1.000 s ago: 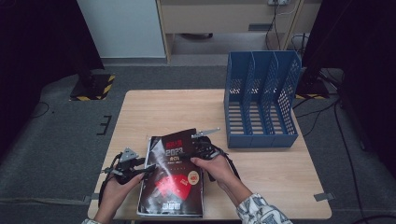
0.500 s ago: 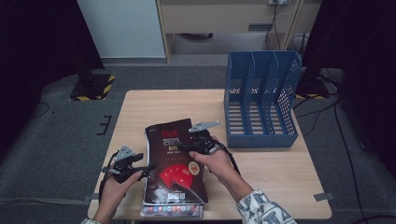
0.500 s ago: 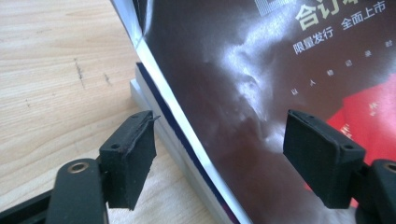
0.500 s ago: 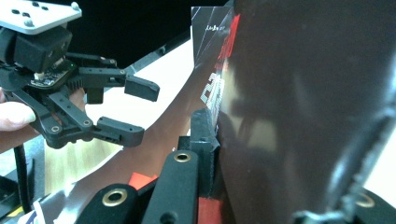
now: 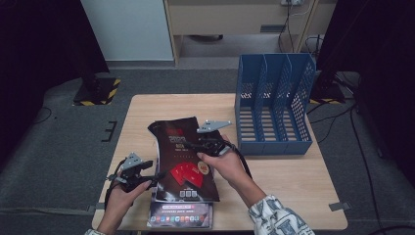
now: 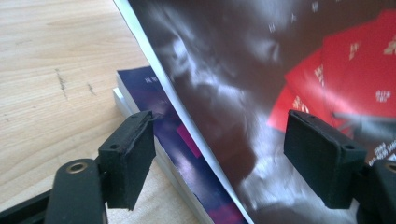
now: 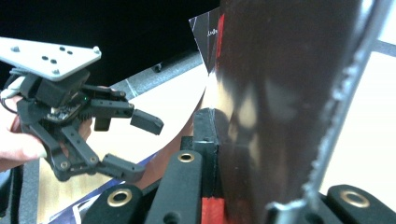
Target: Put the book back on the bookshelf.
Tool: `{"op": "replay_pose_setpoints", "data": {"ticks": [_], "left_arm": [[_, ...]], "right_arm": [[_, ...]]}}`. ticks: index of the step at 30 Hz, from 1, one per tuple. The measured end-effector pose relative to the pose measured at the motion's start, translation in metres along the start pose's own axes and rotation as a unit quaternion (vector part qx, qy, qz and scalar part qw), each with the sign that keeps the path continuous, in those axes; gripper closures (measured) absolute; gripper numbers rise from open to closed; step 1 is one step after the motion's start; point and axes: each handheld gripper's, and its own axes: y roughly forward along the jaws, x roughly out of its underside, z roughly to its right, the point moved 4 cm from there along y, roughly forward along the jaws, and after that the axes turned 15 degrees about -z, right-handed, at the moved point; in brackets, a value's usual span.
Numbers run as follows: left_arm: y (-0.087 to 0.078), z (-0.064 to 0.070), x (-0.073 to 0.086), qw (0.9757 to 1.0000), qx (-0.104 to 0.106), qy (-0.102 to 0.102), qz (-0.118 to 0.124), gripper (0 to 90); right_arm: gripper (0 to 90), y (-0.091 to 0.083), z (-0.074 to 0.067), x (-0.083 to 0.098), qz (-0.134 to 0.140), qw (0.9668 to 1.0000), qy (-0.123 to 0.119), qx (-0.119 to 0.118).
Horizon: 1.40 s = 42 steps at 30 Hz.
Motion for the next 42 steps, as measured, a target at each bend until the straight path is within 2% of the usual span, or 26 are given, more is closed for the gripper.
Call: {"op": "replay_pose_setpoints", "data": {"ticks": [6,10,11,14,17,20,22,25,27,30,31,37,42], "left_arm": [[0.005,0.002,-0.001,1.0,0.003,0.0,-0.006,26.1],[0.007,0.0,-0.005,1.0,0.006,-0.004,0.004,23.5],[0.01,-0.003,-0.008,0.9998,0.011,-0.009,0.01,22.9],[0.018,-0.007,-0.014,0.9998,0.017,-0.001,0.008,22.4],[0.023,-0.007,-0.017,0.9996,0.028,-0.002,0.006,20.5],[0.023,-0.007,-0.015,0.9995,0.032,0.002,0.001,21.8],[0.025,-0.009,-0.013,0.9992,0.039,-0.007,-0.005,21.4],[0.025,-0.008,-0.012,0.9987,0.051,0.0,-0.005,26.8],[0.025,-0.006,-0.012,0.9983,0.058,0.006,-0.008,34.0],[0.026,-0.007,-0.011,0.9985,0.054,0.006,-0.01,39.6],[0.024,-0.009,-0.01,0.9984,0.056,-0.006,-0.01,43.4],[0.021,-0.012,-0.01,0.9979,0.058,-0.026,-0.013,61.5],[0.019,-0.01,-0.013,0.9986,0.043,-0.025,-0.019,73.7]], "right_arm": [[86.6,-0.006,0.0,-0.006,0.023,0.9997,-0.01,0.007],[86.7,-0.008,0.0,-0.009,0.031,0.9993,-0.019,0.007],[86.7,-0.009,-0.001,-0.011,0.035,0.9991,-0.022,0.008],[86.7,-0.01,-0.003,-0.014,0.04,0.9988,-0.028,0.007],[86.7,-0.011,-0.005,-0.015,0.044,0.9984,-0.036,0.008],[86.7,-0.012,-0.005,-0.015,0.047,0.9981,-0.038,0.01],[86.8,-0.013,-0.005,-0.016,0.055,0.9977,-0.037,0.009],[86.8,-0.015,-0.005,-0.017,0.061,0.9974,-0.036,0.009],[86.8,-0.015,-0.005,-0.017,0.062,0.9974,-0.036,0.01],[86.8,-0.014,-0.005,-0.017,0.06,0.9974,-0.038,0.01],[86.8,-0.013,-0.005,-0.017,0.059,0.9975,-0.038,0.011],[86.8,-0.01,-0.006,-0.016,0.055,0.9976,-0.042,0.009],[86.8,-0.012,-0.004,-0.015,0.057,0.9974,-0.041,0.011]]}}
